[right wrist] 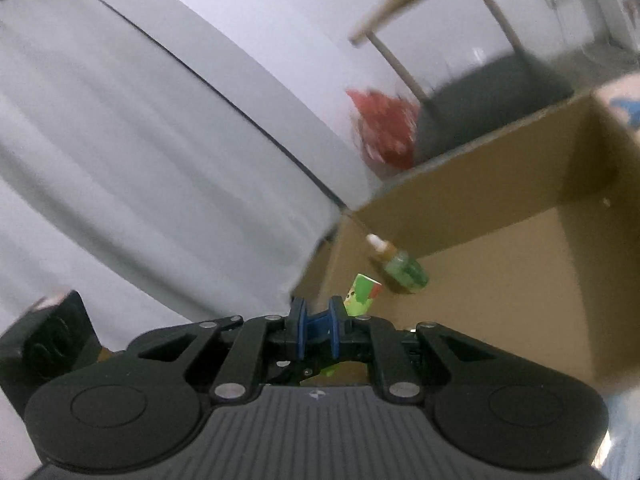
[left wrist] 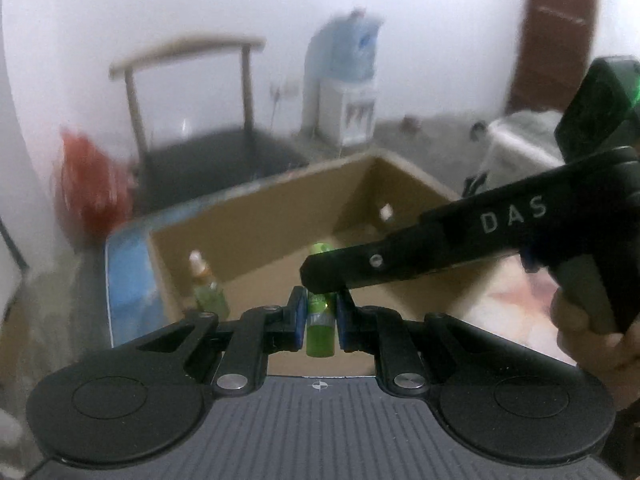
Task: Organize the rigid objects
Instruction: 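Carry the glue stick into the box and release it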
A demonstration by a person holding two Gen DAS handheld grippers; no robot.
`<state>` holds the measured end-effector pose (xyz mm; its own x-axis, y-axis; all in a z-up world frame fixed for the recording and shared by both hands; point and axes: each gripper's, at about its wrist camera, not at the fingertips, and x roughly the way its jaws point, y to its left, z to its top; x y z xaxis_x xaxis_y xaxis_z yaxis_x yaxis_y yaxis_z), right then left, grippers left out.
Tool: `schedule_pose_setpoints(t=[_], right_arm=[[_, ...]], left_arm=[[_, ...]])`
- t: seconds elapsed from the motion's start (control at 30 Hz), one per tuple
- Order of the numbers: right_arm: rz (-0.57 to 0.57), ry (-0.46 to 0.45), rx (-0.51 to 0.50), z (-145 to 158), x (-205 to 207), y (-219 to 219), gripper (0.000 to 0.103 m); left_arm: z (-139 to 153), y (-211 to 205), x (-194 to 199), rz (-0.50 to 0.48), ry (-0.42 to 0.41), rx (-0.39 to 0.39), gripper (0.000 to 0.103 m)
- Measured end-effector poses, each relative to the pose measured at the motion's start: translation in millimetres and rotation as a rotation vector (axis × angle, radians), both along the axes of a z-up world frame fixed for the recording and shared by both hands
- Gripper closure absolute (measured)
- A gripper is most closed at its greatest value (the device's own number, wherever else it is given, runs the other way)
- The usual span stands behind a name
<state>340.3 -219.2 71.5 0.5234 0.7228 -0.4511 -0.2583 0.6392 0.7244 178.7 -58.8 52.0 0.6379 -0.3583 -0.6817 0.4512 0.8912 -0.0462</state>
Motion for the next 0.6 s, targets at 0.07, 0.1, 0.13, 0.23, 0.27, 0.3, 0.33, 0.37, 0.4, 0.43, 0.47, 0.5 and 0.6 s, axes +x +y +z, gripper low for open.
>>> schedule_pose_setpoints(t=[0.07,0.1,0.13,0.23,0.27,0.3,0.33,0.37,0.4,0.43,0.47,0.5,0.6], right_arm=[[0.007,0.079,-0.016,-14.5,29.1,4.7,0.090],[0.008,0.119,-0.028,-22.8,44.1,7.3,0.090],[0.006,0.148,-0.042,-28.8,54.5,8.8,0.090],[0.001,0.194,-0.088,-38.7,71.7,12.2,0.090],[0.003,0.192,-0.088,-40.5,73.4,11.6,0.090],[0.002,0.190,-0.081,-41.3,74.7,9.9,0.090],[-0.001,0.188,-0.074,-41.9,74.5,7.5,0.090],[-0.008,0.185,-0.069,-41.9,69.1,2.8,0.090],[-0.015,0.183,-0.066,-42.1,67.0,-1.1,0.090],[-0.020,0.182,-0.060,-42.4,65.1,-4.1,0.090],[-0.026,0.180,-0.055,-41.3,62.5,-7.1,0.090],[-0.035,0.178,-0.049,-40.0,61.7,-8.9,0.090],[-0.051,0.156,-0.035,-31.3,50.3,-18.7,0.090]], left_arm=[[-14.3,3.3,28.6,0.022,0.072,0.020,0.088],[-20.7,3.7,40.0,0.032,0.102,0.032,0.088],[-26.6,5.7,50.5,0.031,0.129,0.046,0.088],[-41.0,7.2,62.9,0.064,0.159,0.105,0.087],[-42.8,10.3,63.0,0.066,0.164,0.109,0.087],[-42.7,10.8,62.3,0.066,0.164,0.106,0.087],[-43.3,11.6,62.0,0.065,0.161,0.107,0.087],[-43.0,11.4,61.2,0.066,0.155,0.110,0.086],[-42.0,11.4,58.7,0.068,0.151,0.112,0.086],[-41.0,9.7,57.3,0.067,0.149,0.112,0.086],[-39.4,10.5,55.3,0.068,0.145,0.111,0.086],[-38.0,10.9,53.6,0.071,0.140,0.115,0.086],[-32.0,13.5,48.5,0.077,0.124,0.112,0.086]])
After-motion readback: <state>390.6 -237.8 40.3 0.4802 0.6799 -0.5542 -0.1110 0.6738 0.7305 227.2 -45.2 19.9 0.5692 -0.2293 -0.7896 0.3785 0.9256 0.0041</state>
